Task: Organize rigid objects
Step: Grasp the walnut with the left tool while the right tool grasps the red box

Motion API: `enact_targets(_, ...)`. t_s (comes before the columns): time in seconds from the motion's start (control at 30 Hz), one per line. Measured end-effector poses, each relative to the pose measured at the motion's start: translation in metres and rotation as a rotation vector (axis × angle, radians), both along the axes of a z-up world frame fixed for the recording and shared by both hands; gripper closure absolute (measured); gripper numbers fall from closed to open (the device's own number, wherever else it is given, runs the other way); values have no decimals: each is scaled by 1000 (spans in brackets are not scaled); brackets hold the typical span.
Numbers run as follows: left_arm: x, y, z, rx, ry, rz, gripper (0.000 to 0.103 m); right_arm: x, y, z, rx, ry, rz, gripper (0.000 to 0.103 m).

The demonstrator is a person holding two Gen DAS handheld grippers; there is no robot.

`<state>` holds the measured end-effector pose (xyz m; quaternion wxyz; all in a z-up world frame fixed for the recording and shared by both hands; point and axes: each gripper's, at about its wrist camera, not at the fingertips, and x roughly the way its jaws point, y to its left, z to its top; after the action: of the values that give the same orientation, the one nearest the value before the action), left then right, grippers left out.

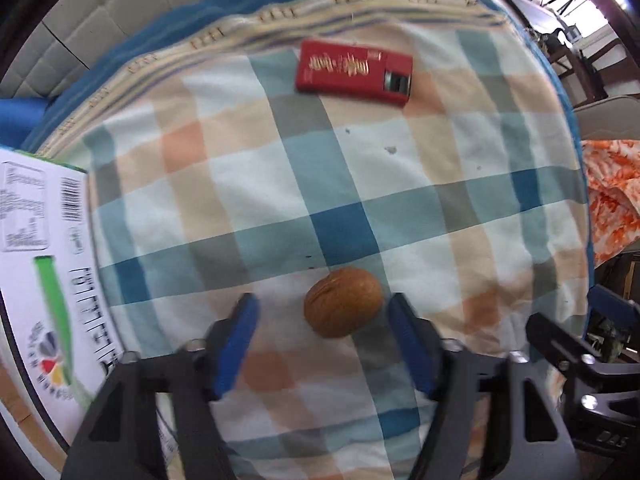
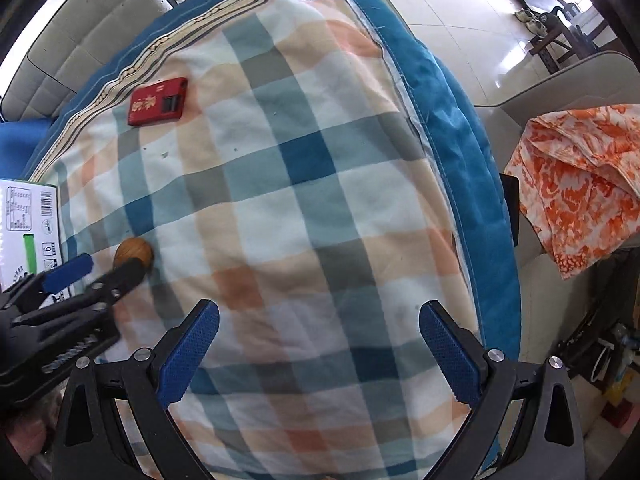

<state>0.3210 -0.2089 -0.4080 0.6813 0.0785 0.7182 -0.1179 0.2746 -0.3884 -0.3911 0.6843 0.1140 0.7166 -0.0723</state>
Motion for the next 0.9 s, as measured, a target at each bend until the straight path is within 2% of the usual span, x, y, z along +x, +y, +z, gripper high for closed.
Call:
enact_targets(0.03,1,-2,-6,1,20,-4,67,4,-1,-3,4,0,6,1)
enact_targets(0.17,7,0,-1,-11,-18,1,67,27,4,-2,24,-24,51,1)
enact_targets(0.37,50,33,18,-22,-94,146,67,83,34,10,37,-99,179,1)
enact_targets(0.43,64,46,20,-17,-108,200,67,107,49,13,23,-141,241,6)
enact_targets(0.5,74,54,21,-14,-119,235,67,131,64,9,4,-164,311,22)
enact_targets(0.57,79,59,21,-10,-119,256,67,151,77,2,-9,-168,367,32)
enact_targets(0.7,89,71,16,-1,-113,293,67,176,97,-12,-31,-167,461,32)
enact_targets(0.9,96,75,8,12,-98,308,67,192,125,-34,-88,-142,580,32)
